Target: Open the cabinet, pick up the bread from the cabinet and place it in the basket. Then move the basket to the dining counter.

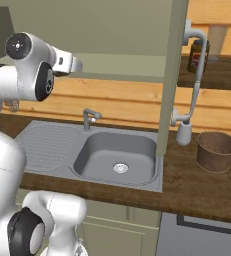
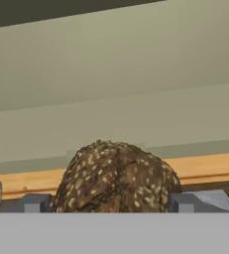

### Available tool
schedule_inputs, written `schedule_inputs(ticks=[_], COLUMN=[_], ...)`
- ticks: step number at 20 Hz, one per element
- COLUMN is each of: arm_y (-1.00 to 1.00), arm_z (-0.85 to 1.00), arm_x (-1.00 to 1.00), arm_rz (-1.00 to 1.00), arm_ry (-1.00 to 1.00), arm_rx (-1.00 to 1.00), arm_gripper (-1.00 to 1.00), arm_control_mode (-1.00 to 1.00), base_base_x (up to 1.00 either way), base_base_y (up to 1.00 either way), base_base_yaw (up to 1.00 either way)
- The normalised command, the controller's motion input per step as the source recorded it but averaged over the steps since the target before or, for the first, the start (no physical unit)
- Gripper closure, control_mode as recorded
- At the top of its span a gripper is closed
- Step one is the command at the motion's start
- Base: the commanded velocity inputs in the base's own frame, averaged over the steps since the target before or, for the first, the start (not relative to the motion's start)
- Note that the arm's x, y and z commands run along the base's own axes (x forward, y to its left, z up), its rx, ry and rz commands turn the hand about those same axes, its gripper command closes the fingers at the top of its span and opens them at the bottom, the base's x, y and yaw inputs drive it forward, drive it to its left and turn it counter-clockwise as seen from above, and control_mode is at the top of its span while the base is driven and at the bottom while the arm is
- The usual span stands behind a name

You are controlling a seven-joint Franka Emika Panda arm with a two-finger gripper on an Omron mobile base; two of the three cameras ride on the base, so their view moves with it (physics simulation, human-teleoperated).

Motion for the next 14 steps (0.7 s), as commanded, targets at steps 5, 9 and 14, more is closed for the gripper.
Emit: schedule_inputs(ticks=[5,9,14], arm_y=[-0.04,0.00,0.00], arm_z=[0.00,0.00,0.00], arm_x=[-0.76,0.00,0.00], arm_rz=[-0.01,0.00,0.00], arm_ry=[0.15,0.03,0.00], arm_rx=[0.00,0.00,0.00], arm_gripper=[1.00,1.00,1.00], arm_control_mode=[-1.00,-1.00,-1.00], base_base_x=[0.00,0.00,0.00], base_base_y=[0.00,0.00,0.00], base_base_yaw=[0.00,0.00,0.00])
